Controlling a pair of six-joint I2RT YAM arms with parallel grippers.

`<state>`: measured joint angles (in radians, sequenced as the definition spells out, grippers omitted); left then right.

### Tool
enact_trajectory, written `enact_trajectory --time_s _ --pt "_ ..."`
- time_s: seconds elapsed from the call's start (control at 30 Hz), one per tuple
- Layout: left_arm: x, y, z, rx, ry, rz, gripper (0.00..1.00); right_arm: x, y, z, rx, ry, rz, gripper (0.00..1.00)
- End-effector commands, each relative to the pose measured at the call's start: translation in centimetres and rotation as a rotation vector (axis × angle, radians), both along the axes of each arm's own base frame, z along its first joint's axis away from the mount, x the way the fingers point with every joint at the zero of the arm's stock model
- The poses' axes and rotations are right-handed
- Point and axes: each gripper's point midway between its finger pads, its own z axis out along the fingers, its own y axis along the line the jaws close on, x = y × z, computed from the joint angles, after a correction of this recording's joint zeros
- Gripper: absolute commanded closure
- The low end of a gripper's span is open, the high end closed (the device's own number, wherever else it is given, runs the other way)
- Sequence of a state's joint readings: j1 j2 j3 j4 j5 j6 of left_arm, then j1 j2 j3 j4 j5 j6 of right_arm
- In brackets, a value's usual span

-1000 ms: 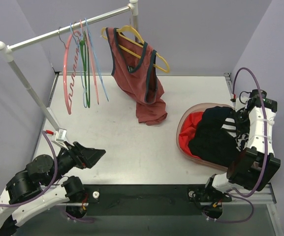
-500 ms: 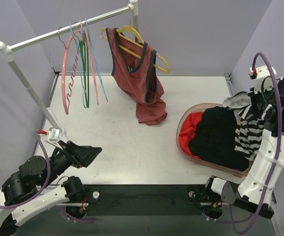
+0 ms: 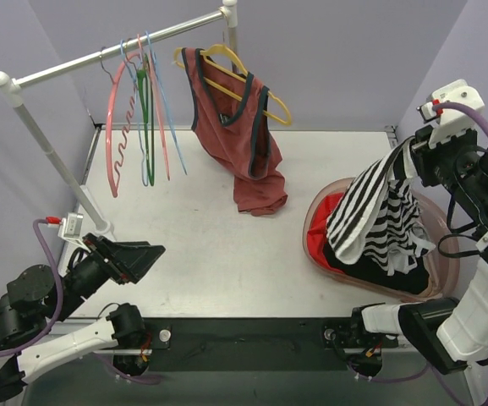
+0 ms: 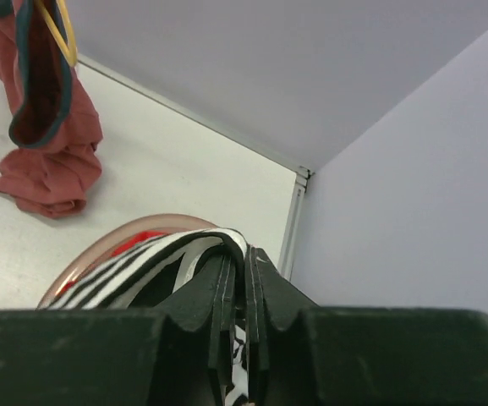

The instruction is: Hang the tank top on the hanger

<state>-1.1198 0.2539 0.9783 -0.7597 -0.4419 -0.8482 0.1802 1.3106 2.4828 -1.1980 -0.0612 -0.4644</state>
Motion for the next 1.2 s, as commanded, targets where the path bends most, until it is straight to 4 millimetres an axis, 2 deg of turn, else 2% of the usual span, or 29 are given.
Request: enact_trajectory --time_s 0.0,0.07,0.13,0.17,0.23,0.27,0.3,0.37,0.43,0.47,0.57,0.6,0.63,0.7,0.8,0.9,0.93,1.0,1.03,1.07,1.13,1.17 --pt "0.5 -0.7 -0.1 0.044 -0.008 0.0 0.03 1.8 2.9 3.3 0.154 -0.105 0.079 1.0" --pt "0.6 -0.8 -0.1 0.043 -0.009 0.006 0.03 1.7 5.4 5.5 0.222 -0.17 0.207 1.0" --pt "0.8 -0.9 -0.5 0.048 -0.004 0.011 0.03 1.7 8.1 6.7 0.308 -0.182 0.323 1.0" --pt "0.9 -0.9 -0.7 0.052 -0.001 0.017 0.03 1.6 9.1 8.3 0.338 -0.235 0.373 1.0" --pt "1.0 -1.0 -0.9 0.058 0.003 0.02 0.03 2.0 11.1 9.6 0.362 -0.268 0.448 1.0" --pt "1.0 -1.0 -1.0 0.059 0.004 0.025 0.03 1.2 12.5 11.4 0.381 -0.329 0.508 1.0" --pt "1.1 -1.0 -1.1 0.066 0.007 0.025 0.03 2.0 13.5 11.6 0.384 -0.332 0.524 1.0" --pt "1.3 -0.9 -1.4 0.075 0.01 0.04 0.03 1.3 15.7 12.9 0.391 -0.375 0.587 1.0" --pt "1.5 -0.8 -1.8 0.09 0.016 0.052 0.03 1.9 18.3 12.6 0.38 -0.366 0.626 1.0" --pt "1.6 -0.6 -1.8 0.09 0.016 0.061 0.03 1.3 20.7 12.6 0.36 -0.371 0.679 1.0" --pt "1.8 0.0 -1.9 0.098 0.012 0.092 0.02 0.3 24.5 12.7 0.275 -0.423 0.742 1.0" --pt "2.0 0.3 -2.1 0.105 0.011 0.106 0.03 -0.8 26.0 12.5 0.267 -0.42 0.76 1.0" --pt "2.1 0.4 -2.1 0.108 0.01 0.113 0.03 -1.2 27.0 12.2 0.255 -0.416 0.782 1.0" --pt "2.0 0.8 -2.2 0.104 0.007 0.12 0.03 -0.2 27.8 10.6 0.251 -0.357 0.74 1.0" --pt "1.9 1.2 -2.4 0.104 0.008 0.12 0.03 1.4 28.3 7.1 0.205 -0.24 0.698 1.0" --pt "1.6 1.4 -2.9 0.103 0.015 0.112 0.03 2.9 26.8 5.3 0.19 -0.174 0.648 1.0" --pt "1.5 1.4 -2.9 0.099 0.016 0.106 0.03 3.7 26.8 3.8 0.163 -0.133 0.638 1.0" --pt "1.4 1.2 -3.3 0.1 0.021 0.1 0.03 3.4 26.1 3.0 0.152 -0.105 0.645 1.0" --pt "1.4 1.1 -3.4 0.098 0.02 0.095 0.03 3.4 26.9 0.3 0.111 -0.029 0.676 1.0" --pt "1.4 1.0 -3.4 0.095 0.021 0.094 0.03 2.7 26.6 -0.2 0.103 -0.008 0.694 1.0" --pt "1.5 0.6 -3.8 0.098 0.024 0.089 0.03 2.0 27.0 -2.9 0.083 0.083 0.718 1.0" --pt "1.5 0.3 -3.7 0.091 0.023 0.085 0.03 1.7 27.4 -5.1 0.058 0.144 0.736 1.0"
